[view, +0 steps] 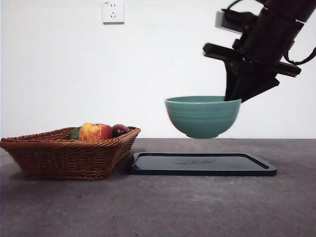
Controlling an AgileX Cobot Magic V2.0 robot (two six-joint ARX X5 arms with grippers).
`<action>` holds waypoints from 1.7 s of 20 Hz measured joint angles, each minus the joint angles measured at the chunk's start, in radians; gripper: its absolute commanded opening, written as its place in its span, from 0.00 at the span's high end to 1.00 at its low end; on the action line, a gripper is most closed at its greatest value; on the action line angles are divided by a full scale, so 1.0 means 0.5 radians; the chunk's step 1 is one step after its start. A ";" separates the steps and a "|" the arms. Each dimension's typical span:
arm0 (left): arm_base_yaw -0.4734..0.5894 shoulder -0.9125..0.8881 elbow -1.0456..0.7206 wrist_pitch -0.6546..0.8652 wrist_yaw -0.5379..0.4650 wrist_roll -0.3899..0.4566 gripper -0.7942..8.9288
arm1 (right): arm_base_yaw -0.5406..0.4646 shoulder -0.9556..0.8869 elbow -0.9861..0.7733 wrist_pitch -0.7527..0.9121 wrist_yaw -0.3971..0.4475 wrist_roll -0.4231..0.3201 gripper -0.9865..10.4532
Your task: Pick up the wifruite, put it on the bowl, pick up the plate, put it on desk
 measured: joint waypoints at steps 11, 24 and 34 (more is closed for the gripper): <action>0.001 0.000 0.000 0.000 0.000 0.000 0.54 | -0.161 0.656 0.303 0.277 -0.102 -0.018 0.91; 0.001 0.000 0.000 0.000 0.000 0.000 0.54 | -0.161 0.745 0.331 0.285 -0.105 -0.015 0.72; 0.001 0.000 0.000 0.000 0.000 0.009 0.54 | -0.147 -0.185 0.331 -0.206 -0.204 -0.015 0.72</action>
